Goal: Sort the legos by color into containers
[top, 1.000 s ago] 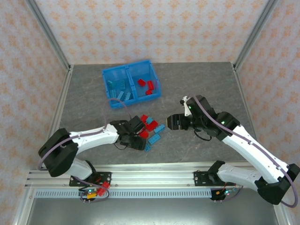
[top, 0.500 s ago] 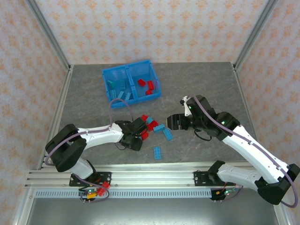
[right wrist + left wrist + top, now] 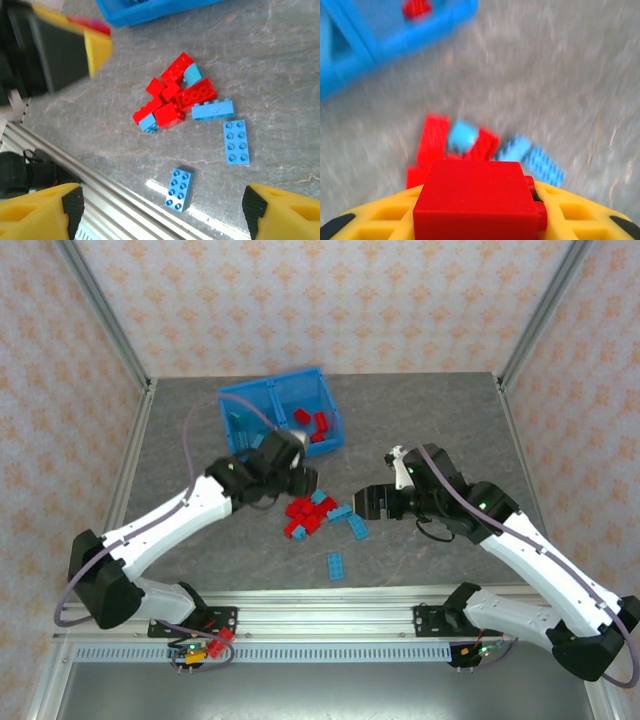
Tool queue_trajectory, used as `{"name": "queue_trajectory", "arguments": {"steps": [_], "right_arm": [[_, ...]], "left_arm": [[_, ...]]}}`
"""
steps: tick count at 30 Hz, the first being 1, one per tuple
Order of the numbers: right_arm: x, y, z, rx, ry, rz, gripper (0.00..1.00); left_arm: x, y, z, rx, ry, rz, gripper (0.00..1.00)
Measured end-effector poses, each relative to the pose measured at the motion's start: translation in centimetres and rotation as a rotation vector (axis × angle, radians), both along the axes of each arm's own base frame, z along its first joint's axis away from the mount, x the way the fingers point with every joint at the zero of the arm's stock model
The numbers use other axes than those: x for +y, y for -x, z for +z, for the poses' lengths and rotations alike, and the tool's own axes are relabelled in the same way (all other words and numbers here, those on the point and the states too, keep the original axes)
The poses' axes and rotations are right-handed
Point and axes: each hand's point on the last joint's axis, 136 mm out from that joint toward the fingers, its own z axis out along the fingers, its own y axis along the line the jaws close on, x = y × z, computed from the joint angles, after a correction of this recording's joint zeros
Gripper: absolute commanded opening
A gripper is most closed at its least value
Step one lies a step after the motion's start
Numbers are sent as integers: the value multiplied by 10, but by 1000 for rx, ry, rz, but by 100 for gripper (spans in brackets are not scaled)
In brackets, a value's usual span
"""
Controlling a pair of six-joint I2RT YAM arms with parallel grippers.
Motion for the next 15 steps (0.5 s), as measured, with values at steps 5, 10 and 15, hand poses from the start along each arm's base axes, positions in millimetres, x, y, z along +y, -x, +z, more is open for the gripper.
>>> {"name": "queue_trajectory", "arguments": {"steps": [5,10,15], "right_arm": [[-7,-7,2,-19,12,-55,84],[-14,-7,11,-46,-7,-97,84],[-20,-6,19,-72,-23,-123,84]], "left_arm": [[5,-93,18,-76,-44,79,36],[11,-160,-19,-37,-92,126,36],[25,-193,-50,9,-111,171,36]]}}
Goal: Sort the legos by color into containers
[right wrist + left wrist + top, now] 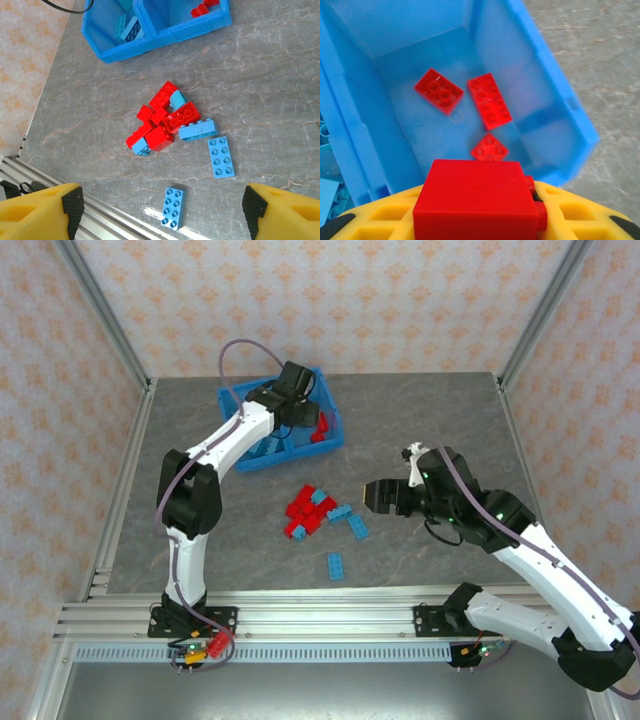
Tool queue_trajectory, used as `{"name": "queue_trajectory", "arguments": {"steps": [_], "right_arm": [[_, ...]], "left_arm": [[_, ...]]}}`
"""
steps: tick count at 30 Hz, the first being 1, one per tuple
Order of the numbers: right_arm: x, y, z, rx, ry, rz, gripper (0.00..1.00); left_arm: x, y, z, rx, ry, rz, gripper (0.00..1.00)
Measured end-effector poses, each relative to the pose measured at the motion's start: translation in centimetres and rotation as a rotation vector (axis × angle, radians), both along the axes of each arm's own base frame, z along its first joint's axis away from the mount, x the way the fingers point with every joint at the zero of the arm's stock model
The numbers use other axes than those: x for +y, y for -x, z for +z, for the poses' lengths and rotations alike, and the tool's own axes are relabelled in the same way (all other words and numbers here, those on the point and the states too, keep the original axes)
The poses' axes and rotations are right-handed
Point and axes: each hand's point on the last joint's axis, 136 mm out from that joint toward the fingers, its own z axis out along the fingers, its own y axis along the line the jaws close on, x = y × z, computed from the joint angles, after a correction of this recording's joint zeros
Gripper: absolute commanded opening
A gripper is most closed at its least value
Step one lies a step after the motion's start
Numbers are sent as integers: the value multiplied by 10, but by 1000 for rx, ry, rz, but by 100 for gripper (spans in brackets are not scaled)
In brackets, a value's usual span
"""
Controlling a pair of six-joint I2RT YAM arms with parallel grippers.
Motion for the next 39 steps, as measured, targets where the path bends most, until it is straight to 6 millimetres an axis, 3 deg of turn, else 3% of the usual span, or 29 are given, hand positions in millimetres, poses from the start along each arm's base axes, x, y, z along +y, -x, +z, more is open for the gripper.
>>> {"name": "queue_trajectory", "arguments": {"steps": [3,7,10,14,17,22,24,26,29,32,36,39], "right_arm": [[0,-1,-1,3,0,-8,84],[1,-2,-4,12,7,-8,84],[4,-5,-10,31,23,-8,84],[6,-7,-15,50,32,-12,84],[6,-7,-15,51,31,-14,84],[3,-5,-9,35,17,-15,84],[2,-3,-6,27,9,-15,84],[0,-2,-5,24,7,-16,85],[-1,-1,-4,21,6,-17,85],[-1,-2,-5,20,10,-21,84],[-1,-5,-9,29,24,-32,85],[-3,-7,-26,48,69,-36,83]], "left_arm": [[15,-6,1,-3,1,30,36],[27,-19,16,-19,22,42,36],[20,-37,32,-64,59,11,38],[0,-60,30,-81,84,-37,38],[-8,-78,8,-66,66,-47,39],[-5,-73,-54,59,11,-41,50],[-5,-70,-65,89,3,-50,61],[-5,-67,-67,101,-2,-60,66],[-10,-66,-55,85,6,-71,68],[-14,-61,-27,49,18,-89,68],[-30,-34,53,-60,53,-154,68],[-45,22,124,-170,74,-250,69]]}}
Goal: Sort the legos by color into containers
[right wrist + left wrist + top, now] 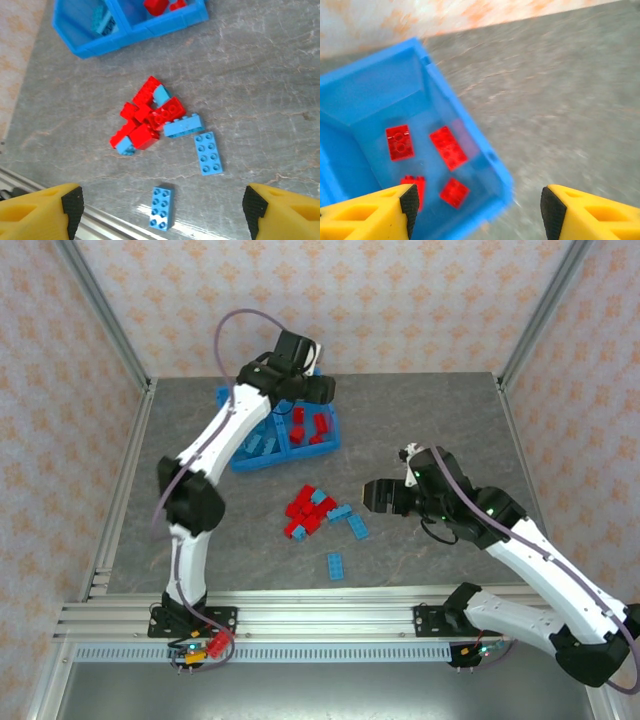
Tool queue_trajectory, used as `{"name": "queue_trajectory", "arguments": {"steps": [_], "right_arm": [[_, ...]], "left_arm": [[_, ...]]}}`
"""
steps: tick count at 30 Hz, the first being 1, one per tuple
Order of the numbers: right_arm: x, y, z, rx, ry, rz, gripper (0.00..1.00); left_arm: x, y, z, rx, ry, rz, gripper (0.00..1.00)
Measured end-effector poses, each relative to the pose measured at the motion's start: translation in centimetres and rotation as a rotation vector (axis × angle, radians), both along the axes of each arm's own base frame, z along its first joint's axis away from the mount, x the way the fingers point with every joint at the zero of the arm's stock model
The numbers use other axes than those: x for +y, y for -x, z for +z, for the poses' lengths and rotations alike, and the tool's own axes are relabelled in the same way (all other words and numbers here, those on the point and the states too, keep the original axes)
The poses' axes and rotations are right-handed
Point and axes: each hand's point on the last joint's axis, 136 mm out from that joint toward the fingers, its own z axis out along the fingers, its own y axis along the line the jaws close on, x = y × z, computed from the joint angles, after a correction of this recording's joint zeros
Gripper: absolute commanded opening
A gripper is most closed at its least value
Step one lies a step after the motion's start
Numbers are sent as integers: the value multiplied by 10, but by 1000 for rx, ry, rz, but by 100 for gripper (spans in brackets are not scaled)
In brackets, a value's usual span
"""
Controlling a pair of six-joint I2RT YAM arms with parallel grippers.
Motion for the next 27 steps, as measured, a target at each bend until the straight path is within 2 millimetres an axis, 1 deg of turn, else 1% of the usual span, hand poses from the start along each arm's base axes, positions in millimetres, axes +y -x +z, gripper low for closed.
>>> {"name": "queue_trajectory", "arguments": {"steps": [1,3,5,6,7,8,9,10,11,12,16,18,19,22,24,26,27], "right_arm": [[-1,-1,-10,14,28,2,83],[-2,-2,-37,54,101,12,82],[-4,0,-69,109,182,31,82],[-5,2,-84,137,218,44,82],[-6,4,-98,165,249,54,82],[-6,6,-111,193,281,66,82],[-5,6,-122,215,305,75,82],[-3,5,-129,228,321,83,82],[0,3,-137,242,337,92,81],[4,0,-144,249,348,100,81],[18,-11,-177,287,397,129,77],[23,-15,-195,309,427,145,72],[25,-17,-201,317,436,149,68],[31,-22,-220,337,470,163,54],[35,-25,-228,338,479,166,41],[33,-27,-229,333,495,158,29],[33,-28,-229,331,493,150,27]], "left_arm": [[-5,21,19,-37,7,-37,69],[-19,82,66,-150,29,-164,71],[-27,138,90,-234,44,-290,77],[-27,168,98,-284,43,-362,81],[-25,188,99,-313,41,-412,84],[-19,212,94,-343,23,-473,88],[-12,230,86,-358,2,-521,92],[-7,246,75,-366,-22,-571,98],[-2,261,61,-365,-48,-625,100],[2,277,45,-354,-80,-685,100],[19,326,-18,-264,-183,-875,99],[30,343,-46,-197,-224,-931,100],[34,350,-57,-165,-237,-949,100],[44,365,-82,-82,-259,-989,100],[49,372,-94,-46,-272,-1006,100],[51,377,-99,-49,-272,-1025,100],[52,379,-99,-55,-269,-1031,100]]}}
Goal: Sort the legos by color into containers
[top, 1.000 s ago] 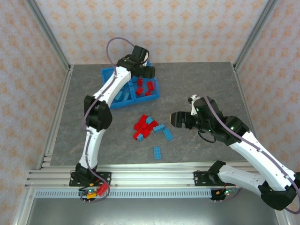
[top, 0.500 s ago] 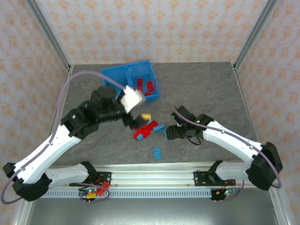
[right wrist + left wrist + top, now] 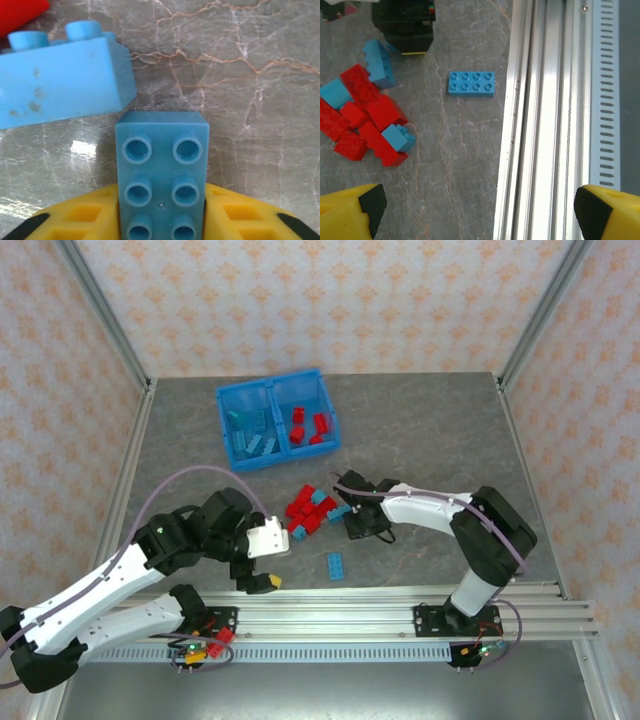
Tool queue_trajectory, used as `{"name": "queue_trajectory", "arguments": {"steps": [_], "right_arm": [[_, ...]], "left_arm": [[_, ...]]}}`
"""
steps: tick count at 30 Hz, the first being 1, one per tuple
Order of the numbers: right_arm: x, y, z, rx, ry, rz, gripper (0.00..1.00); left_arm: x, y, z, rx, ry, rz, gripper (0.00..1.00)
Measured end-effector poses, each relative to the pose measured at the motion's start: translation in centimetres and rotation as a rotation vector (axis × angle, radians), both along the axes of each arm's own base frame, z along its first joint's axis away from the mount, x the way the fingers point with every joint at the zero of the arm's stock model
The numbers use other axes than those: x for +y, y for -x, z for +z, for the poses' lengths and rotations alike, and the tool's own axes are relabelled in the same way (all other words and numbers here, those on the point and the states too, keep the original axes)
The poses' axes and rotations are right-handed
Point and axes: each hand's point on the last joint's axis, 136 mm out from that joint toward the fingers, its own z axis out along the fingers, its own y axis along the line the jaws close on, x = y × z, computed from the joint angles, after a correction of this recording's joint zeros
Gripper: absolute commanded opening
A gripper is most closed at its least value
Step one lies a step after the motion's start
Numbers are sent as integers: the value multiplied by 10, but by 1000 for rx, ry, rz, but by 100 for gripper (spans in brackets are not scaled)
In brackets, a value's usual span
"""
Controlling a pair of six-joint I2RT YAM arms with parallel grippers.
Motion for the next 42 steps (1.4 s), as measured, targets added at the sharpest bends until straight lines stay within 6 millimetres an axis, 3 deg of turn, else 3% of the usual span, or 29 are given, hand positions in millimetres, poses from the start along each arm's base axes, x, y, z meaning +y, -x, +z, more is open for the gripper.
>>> {"name": "queue_trajectory", "arguments": {"steps": [5,9,14,17,20,24,29,33,37,42], "right_arm": [[1,-5,17,-51,-32,-25,21],[8,-13,77,-206,-122,-30,21],[74,-22,190,-426,-362,59,22],[116,-40,230,-489,-442,93,22],[159,-72,248,-534,-468,99,21],[214,-118,232,-558,-441,94,21],[265,-169,167,-525,-361,72,21],[281,-199,114,-490,-323,50,24],[285,-216,77,-449,-322,47,34],[285,-218,73,-417,-339,58,48]], "left_arm": [[1,15,3,-32,65,-74,100],[-3,16,16,-93,142,-100,100],[2,-1,48,-215,273,48,100],[19,-19,70,-251,339,259,100],[43,-36,98,-267,387,486,100],[89,-46,133,-321,481,761,100],[145,-45,126,-342,487,1040,100],[171,-42,124,-358,519,1167,100],[178,-43,118,-360,522,1216,100],[170,-52,105,-350,439,1229,100]]}}
